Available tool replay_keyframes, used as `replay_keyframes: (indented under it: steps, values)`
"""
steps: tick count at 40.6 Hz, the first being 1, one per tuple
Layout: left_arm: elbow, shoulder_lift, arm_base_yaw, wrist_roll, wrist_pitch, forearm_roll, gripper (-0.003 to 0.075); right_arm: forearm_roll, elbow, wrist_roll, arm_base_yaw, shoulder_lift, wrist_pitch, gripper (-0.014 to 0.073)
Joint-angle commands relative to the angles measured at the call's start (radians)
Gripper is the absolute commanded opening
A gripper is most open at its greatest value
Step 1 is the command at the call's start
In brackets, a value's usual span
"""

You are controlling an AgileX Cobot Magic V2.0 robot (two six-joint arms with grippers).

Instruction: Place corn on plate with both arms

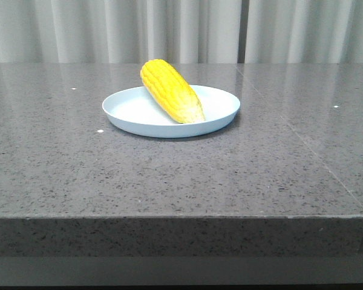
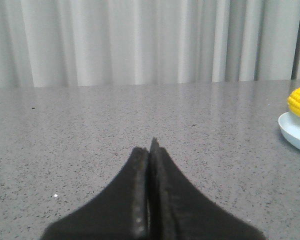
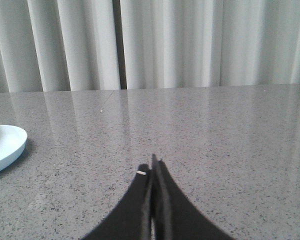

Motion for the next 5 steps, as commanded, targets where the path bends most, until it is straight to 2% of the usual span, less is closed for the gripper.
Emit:
replay_keyframes:
  steps: [1,5]
  values:
    - [0.022,-0.017,-0.007,0.0,-0.091,-0.01,-0.002,-0.013,-0.022,0.001,-0.005,-0.018,-0.086,-0.0067]
    - [0.022,-0.017,-0.007,0.0,-0.091,-0.01,-0.002,-0.013,-0.022,0.001,-0.005,-0.018,-0.086,-0.0067]
